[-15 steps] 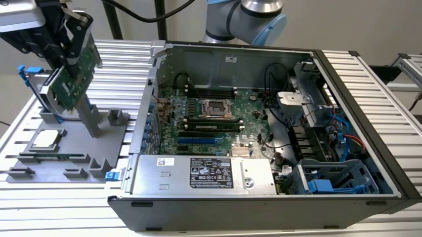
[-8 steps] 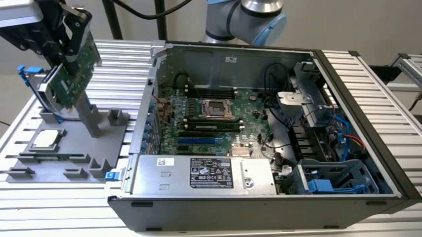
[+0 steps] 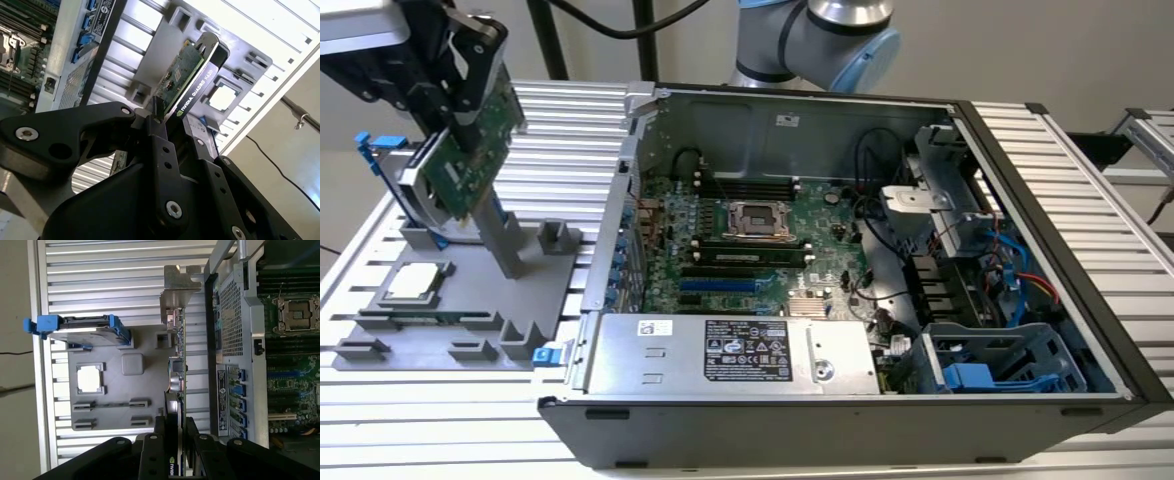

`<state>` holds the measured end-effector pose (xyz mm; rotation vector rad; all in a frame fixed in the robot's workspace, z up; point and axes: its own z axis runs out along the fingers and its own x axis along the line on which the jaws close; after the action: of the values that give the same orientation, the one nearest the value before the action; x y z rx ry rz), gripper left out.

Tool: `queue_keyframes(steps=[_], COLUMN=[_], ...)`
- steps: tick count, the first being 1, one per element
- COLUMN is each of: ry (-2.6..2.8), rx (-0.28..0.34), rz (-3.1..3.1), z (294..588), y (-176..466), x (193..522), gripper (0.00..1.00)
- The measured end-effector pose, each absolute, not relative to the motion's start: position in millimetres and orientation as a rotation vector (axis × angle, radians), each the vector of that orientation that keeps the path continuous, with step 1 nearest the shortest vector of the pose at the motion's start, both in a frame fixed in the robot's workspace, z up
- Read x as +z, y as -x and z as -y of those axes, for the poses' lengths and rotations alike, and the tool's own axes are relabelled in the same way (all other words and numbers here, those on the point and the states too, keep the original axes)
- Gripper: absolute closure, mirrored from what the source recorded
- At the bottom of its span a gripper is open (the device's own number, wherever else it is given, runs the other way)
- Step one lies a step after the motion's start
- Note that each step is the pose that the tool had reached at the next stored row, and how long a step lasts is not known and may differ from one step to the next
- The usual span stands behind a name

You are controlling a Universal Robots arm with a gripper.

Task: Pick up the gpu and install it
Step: 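Pick up the gpu and move the gpu toward the slot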

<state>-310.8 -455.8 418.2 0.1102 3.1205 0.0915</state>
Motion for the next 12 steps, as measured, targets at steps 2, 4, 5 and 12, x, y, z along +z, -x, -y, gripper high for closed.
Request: queue_keyframes(steps=[2,4,5,12], ry=[-0.110,-0.110,-0.110,-0.110], rx=[0.092,0.092,0.092,0.092], rz=[-3.120,-3.120,-3.120,-3.120], z=[455.7,455.6,455.6,455.3], y=[310.1,309.4,309.0,306.3], x=[418.2,418.2,418.2,418.1], gripper=[1.00,1.00,1.00,1.00])
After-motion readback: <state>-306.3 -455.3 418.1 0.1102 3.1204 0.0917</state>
